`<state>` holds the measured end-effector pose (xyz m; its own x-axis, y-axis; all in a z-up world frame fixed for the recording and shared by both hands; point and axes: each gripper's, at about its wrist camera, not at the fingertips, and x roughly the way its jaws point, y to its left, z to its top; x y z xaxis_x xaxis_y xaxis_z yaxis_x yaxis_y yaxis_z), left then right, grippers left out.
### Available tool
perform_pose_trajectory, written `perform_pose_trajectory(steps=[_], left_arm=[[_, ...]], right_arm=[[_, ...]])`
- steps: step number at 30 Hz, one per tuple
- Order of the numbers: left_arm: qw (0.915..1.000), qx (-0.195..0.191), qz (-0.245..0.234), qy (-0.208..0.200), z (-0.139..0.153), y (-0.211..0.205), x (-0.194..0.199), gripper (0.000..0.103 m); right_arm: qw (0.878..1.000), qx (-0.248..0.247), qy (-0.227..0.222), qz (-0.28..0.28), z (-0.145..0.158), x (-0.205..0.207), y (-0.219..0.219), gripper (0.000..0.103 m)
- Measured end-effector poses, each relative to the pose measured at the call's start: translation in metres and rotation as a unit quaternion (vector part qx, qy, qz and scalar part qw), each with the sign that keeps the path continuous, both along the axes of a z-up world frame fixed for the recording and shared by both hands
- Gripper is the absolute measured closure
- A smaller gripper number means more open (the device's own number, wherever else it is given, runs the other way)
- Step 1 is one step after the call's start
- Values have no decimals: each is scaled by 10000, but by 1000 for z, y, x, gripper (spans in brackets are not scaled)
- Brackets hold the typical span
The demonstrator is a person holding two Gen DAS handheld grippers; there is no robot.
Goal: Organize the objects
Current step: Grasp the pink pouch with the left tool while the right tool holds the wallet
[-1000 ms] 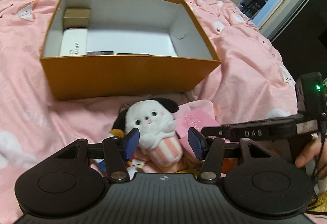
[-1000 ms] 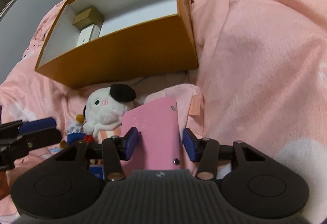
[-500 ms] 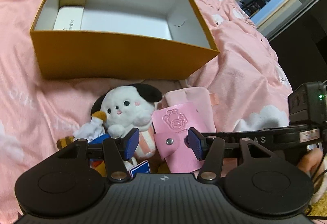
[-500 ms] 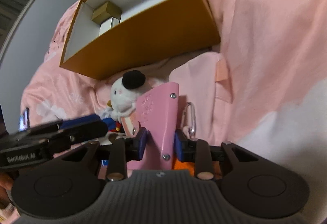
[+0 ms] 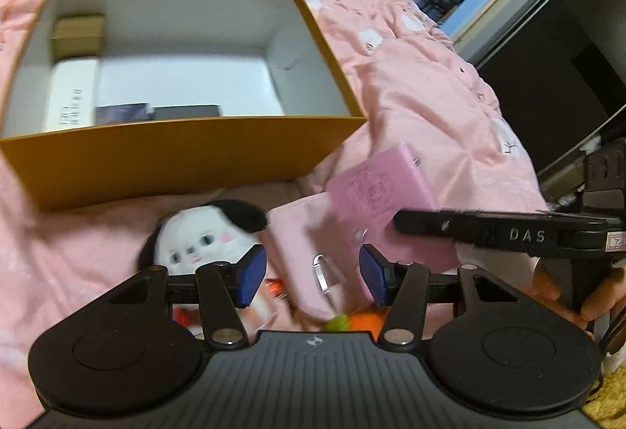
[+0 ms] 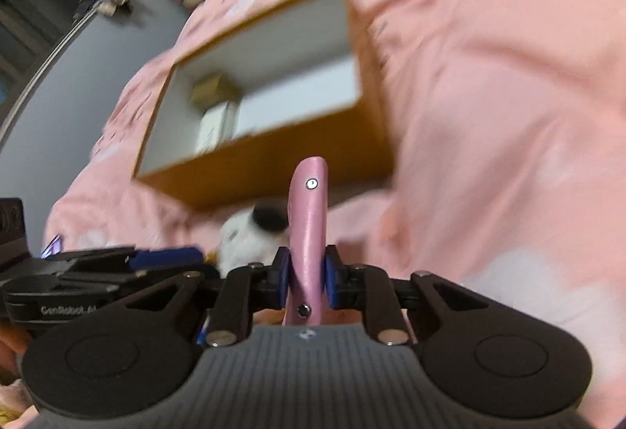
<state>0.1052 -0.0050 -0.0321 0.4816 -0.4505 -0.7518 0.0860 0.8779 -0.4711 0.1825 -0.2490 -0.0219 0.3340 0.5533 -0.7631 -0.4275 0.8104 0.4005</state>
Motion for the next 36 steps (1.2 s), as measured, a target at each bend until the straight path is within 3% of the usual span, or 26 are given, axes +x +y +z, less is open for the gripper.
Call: perform_pose_trajectory(steps=[4,7,11,17,19,21,24,26,32,36], left_arm=[[9996,13,-98,263,-12,-17,19,40],[9989,10,-412,237,-12,-35,25,40],[9945,524,-873,236,-13,-70,35,40],[9859,1192,-1087,455,-35,-106,52,41],[9844,1267,-1090,545,-43,-112,55,55],[9838,1343,-1023,597,-48,-113,57,75],[9875,1176,-904,537,-43,-103,54,91],[9903,1086,-771,400,-34,-94,48,93],[9991,322,-286,58,-3,-49,26,96],[9997,-43,245,-64,13,-7,9,98]], right_arm=[[9984,-354,-191,-401,-3,10,-18,84],[9963,-546,-224,-632,-12,14,-29,84],[9961,-339,-159,-795,-13,14,-47,84],[9963,-257,-220,-788,-16,10,-56,84],[9964,-215,-231,-782,-17,9,-58,84],[9966,-208,-268,-745,-18,8,-57,84],[9969,-194,-307,-700,-17,7,-56,83],[9971,-157,-312,-681,-15,5,-55,83],[9984,-49,-332,-446,-11,-2,-40,83],[9997,53,-206,-142,-14,-6,-18,84]])
